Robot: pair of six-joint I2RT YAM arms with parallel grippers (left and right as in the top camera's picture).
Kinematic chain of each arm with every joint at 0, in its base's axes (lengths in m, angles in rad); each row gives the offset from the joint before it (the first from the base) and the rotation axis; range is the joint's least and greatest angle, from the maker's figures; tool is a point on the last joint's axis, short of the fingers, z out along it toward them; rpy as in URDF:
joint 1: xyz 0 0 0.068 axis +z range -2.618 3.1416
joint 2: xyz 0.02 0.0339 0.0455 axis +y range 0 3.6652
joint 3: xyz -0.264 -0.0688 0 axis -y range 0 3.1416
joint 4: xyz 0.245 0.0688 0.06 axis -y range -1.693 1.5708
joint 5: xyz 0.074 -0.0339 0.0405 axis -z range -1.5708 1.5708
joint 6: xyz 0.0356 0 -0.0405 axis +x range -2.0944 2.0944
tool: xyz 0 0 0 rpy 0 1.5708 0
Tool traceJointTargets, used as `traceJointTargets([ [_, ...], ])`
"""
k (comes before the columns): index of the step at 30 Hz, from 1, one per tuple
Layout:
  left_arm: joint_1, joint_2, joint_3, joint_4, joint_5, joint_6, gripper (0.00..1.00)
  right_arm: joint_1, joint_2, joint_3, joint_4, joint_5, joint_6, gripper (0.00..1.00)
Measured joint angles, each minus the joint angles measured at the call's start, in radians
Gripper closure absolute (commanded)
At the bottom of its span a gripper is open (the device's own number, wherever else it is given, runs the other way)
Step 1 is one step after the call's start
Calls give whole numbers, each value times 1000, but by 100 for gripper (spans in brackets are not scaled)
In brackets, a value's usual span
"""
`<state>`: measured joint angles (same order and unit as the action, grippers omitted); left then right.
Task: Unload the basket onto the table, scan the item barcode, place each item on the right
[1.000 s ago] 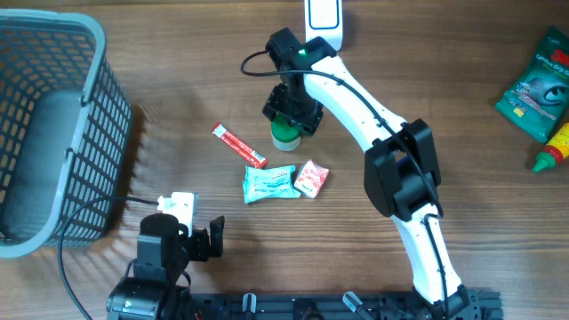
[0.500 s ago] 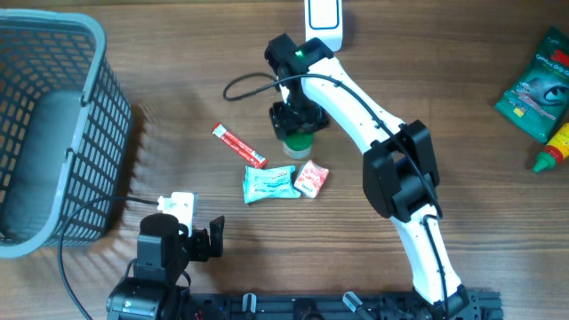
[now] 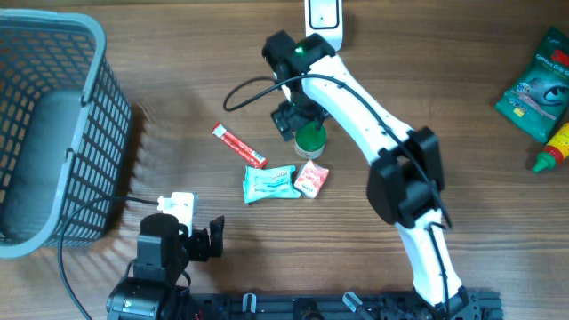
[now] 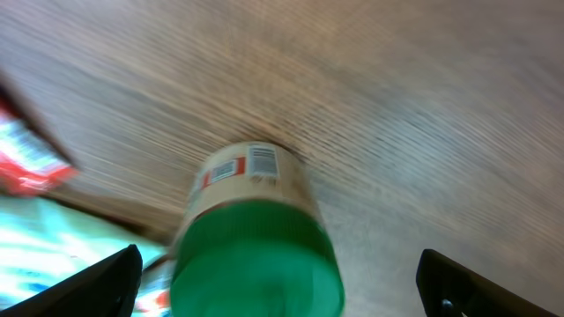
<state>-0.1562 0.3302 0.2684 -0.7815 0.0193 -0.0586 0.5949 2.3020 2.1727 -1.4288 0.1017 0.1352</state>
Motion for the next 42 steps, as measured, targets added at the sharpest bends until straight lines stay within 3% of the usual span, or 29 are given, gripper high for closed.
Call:
traceJointTargets([
  [3, 0, 0, 0, 0, 0, 0, 0, 5, -100, 26, -40, 4, 272, 0],
  [4, 0, 0, 0, 0, 0, 0, 0, 2, -140, 39, -102, -2, 477, 0],
  [8, 0, 0, 0, 0, 0, 0, 0, -9, -166, 34, -164, -50, 914, 0],
  [13, 0, 0, 0, 0, 0, 0, 0, -14, -166, -36, -116, -111, 1249, 0],
  [20, 0, 0, 0, 0, 0, 0, 0, -16, -165, -150, 7, -177, 1376, 0],
  [30, 0, 0, 0, 0, 0, 0, 0, -29, -163, -323, 164, -198, 1409, 0],
  [35, 0, 0, 0, 0, 0, 0, 0, -34, -163, -339, 188, -198, 1399, 19],
  [42, 0, 0, 0, 0, 0, 0, 0, -35, -163, -339, 193, -164, 1312, 28],
])
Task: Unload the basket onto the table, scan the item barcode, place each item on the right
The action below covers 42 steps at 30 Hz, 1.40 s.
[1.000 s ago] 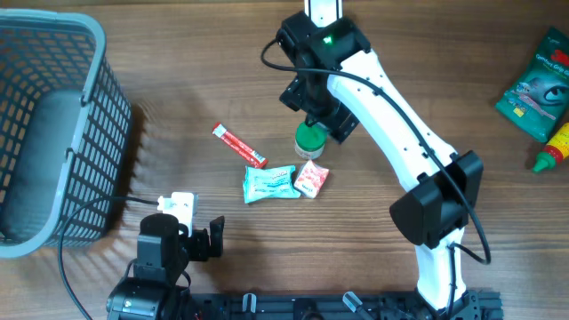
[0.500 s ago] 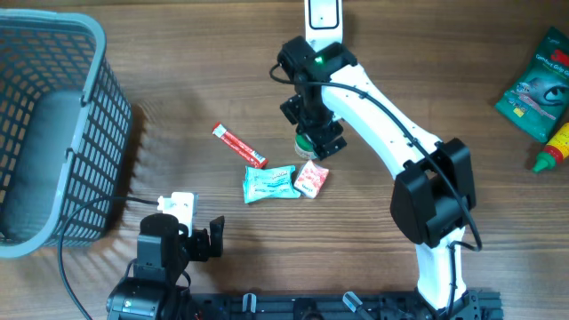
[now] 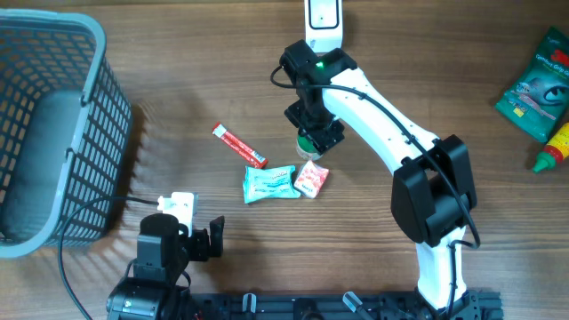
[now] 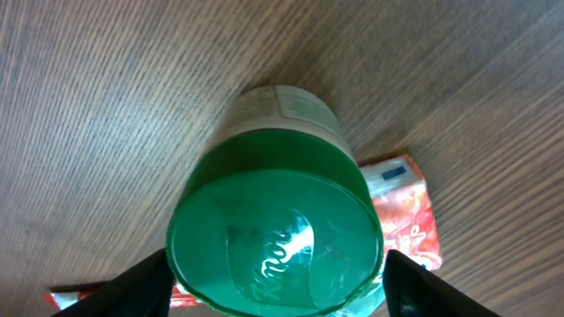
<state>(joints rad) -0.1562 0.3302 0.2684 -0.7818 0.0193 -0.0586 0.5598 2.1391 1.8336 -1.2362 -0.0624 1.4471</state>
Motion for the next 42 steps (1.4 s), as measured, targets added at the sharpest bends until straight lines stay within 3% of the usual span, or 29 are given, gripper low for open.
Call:
traceJointTargets([
  [6, 0, 0, 0, 0, 0, 0, 0, 0, 0, -1, 47, 15, -226, 28],
  [11, 0, 0, 0, 0, 0, 0, 0, 0, 0, -1, 113, 19, -622, 27],
  [16, 0, 0, 0, 0, 0, 0, 0, 0, 0, -1, 89, 5, -1025, 12],
  [19, 0, 0, 0, 0, 0, 0, 0, 0, 0, -1, 44, -8, -1242, 8],
  [22, 0, 0, 0, 0, 0, 0, 0, 0, 0, -1, 22, -10, -1370, 8],
  [25, 0, 0, 0, 0, 0, 0, 0, 0, 0, 0, 10, -19, -1404, 8],
  [27, 0, 0, 0, 0, 0, 0, 0, 0, 0, 10, 0, -27, -1387, 5],
  [30, 0, 0, 0, 0, 0, 0, 0, 0, 0, 67, -5, -37, -1222, 0],
  [38, 0, 0, 0, 0, 0, 0, 0, -28, -2, 105, -61, -47, -340, 0],
  [42, 0, 0, 0, 0, 0, 0, 0, -43, -2, 95, 27, -46, -109, 0],
])
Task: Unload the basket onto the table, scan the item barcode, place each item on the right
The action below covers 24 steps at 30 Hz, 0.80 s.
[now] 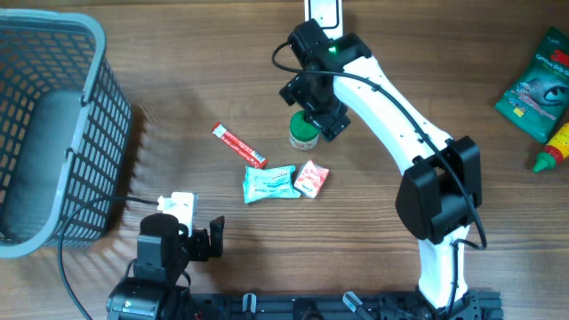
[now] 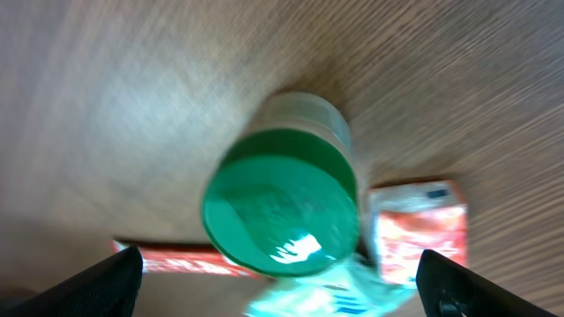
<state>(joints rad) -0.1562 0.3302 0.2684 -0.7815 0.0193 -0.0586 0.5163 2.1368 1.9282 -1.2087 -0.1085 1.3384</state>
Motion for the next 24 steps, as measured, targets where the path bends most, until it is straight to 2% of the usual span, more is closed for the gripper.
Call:
traceJointTargets([
  [5, 0, 0, 0, 0, 0, 0, 0, -1, 10, -10, 27, 0, 116, 0],
  [11, 0, 0, 0, 0, 0, 0, 0, -1, 71, -11, 24, -4, 145, 1],
  [12, 0, 0, 0, 0, 0, 0, 0, -1, 84, -11, 24, -4, 145, 4],
  [14, 0, 0, 0, 0, 0, 0, 0, -1, 97, -12, 24, -4, 142, 17],
  [19, 0, 0, 0, 0, 0, 0, 0, -1, 119, -13, 37, -7, 93, 33],
  [24, 0, 0, 0, 0, 0, 0, 0, -1, 126, -13, 57, -18, -58, 36],
])
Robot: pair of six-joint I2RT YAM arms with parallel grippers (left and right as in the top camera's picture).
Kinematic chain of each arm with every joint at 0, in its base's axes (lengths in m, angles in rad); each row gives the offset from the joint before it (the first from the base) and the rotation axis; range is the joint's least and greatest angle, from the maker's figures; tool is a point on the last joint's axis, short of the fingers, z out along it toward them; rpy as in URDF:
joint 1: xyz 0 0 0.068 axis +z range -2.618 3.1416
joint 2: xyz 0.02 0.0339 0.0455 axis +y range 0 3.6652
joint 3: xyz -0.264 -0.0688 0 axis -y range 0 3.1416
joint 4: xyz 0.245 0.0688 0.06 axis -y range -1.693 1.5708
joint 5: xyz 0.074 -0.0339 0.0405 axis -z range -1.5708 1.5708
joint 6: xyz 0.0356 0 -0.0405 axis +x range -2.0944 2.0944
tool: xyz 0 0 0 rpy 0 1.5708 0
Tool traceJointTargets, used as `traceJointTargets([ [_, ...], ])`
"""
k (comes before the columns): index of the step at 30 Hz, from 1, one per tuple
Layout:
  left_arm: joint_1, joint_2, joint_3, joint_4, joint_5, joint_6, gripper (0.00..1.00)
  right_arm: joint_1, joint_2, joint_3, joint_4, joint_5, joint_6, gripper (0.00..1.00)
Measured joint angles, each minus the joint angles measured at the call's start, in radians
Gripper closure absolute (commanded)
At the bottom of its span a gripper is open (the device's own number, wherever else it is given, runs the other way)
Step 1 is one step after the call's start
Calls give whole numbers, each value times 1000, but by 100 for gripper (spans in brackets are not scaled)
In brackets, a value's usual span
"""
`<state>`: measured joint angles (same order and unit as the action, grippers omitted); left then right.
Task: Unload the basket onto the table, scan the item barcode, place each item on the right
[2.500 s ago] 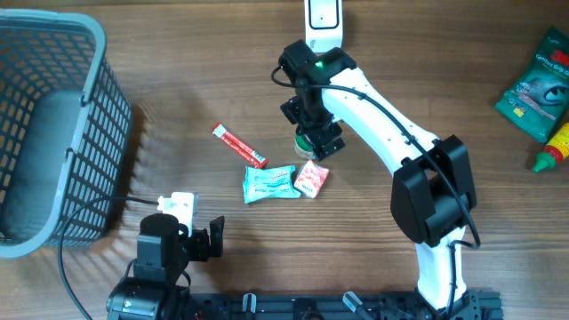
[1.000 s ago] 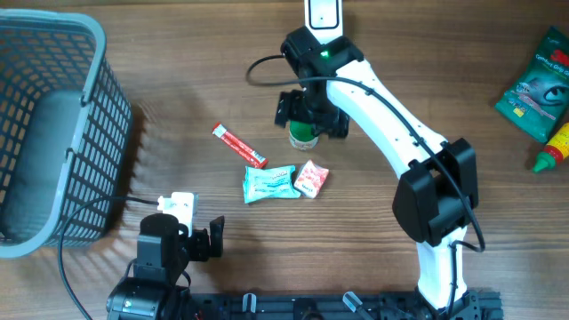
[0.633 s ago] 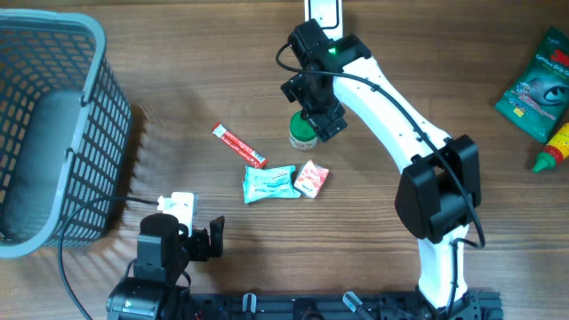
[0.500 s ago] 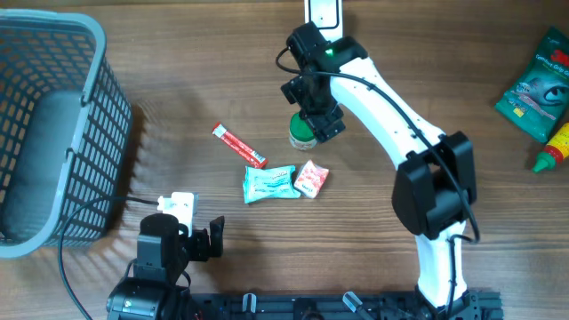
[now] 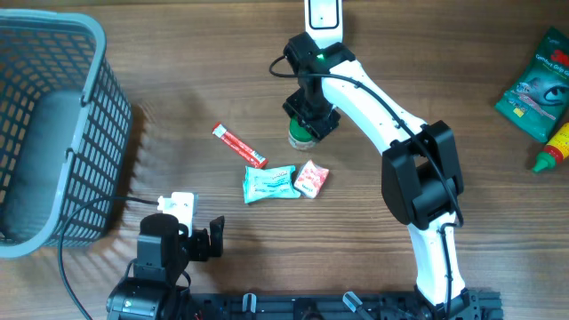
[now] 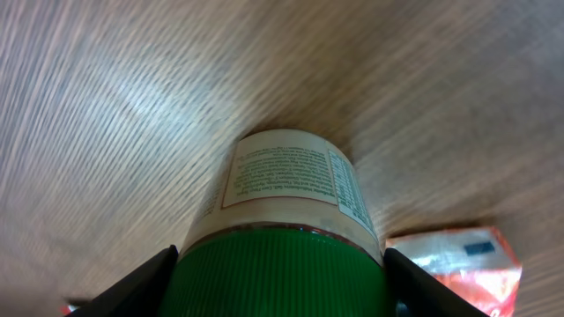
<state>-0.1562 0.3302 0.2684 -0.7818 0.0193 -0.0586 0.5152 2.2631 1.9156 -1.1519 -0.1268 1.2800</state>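
A small jar (image 5: 303,134) with a green lid (image 6: 275,273) and a cream label stands upright on the wooden table (image 5: 178,98). My right gripper (image 5: 311,116) is down over it. Its fingers (image 6: 150,277) press the lid from both sides, so it is shut on the jar. In the right wrist view the label shows a panel of small print and no barcode. A white scanner (image 5: 322,18) sits at the far edge, just beyond the jar. My left gripper (image 5: 212,235) rests near the front edge, its jaws unclear.
A red stick sachet (image 5: 238,146), a teal packet (image 5: 269,182) and a red-and-white packet (image 5: 311,178) lie just in front of the jar. A grey basket (image 5: 53,124) fills the left side. A green packet (image 5: 536,84) and a red-yellow bottle (image 5: 551,149) lie far right.
My right gripper was open above the jar with its fingers wide apart. It is now lower, with its fingers against the green lid. The jar stands where it was.
At first my right gripper was open around the jar, whose barcode faced the wrist camera. Then its fingers were against the lid. Then it stood open above the jar, which had shifted slightly back and left. Now it grips the lid again, with a printed panel facing the camera.
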Motion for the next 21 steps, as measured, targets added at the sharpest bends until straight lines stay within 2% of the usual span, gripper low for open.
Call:
traceJointTargets([
  [4, 0, 0, 0, 0, 0, 0, 0, 0, 0, 0, 29, -9, -193, 36],
  [7, 0, 0, 0, 0, 0, 0, 0, 0, 0, 0, 33, -16, -414, 35],
  [10, 0, 0, 0, 0, 0, 0, 0, 1, 0, 2, 11, -26, -735, 25],
  [14, 0, 0, 0, 0, 0, 0, 0, 1, 4, 2, -53, -22, -1042, 18],
  [17, 0, 0, 0, 0, 0, 0, 0, 1, 11, -1, -53, -19, -1208, 12],
  [21, 0, 0, 0, 0, 0, 0, 0, 1, 11, -2, -53, -14, -1339, 3],
])
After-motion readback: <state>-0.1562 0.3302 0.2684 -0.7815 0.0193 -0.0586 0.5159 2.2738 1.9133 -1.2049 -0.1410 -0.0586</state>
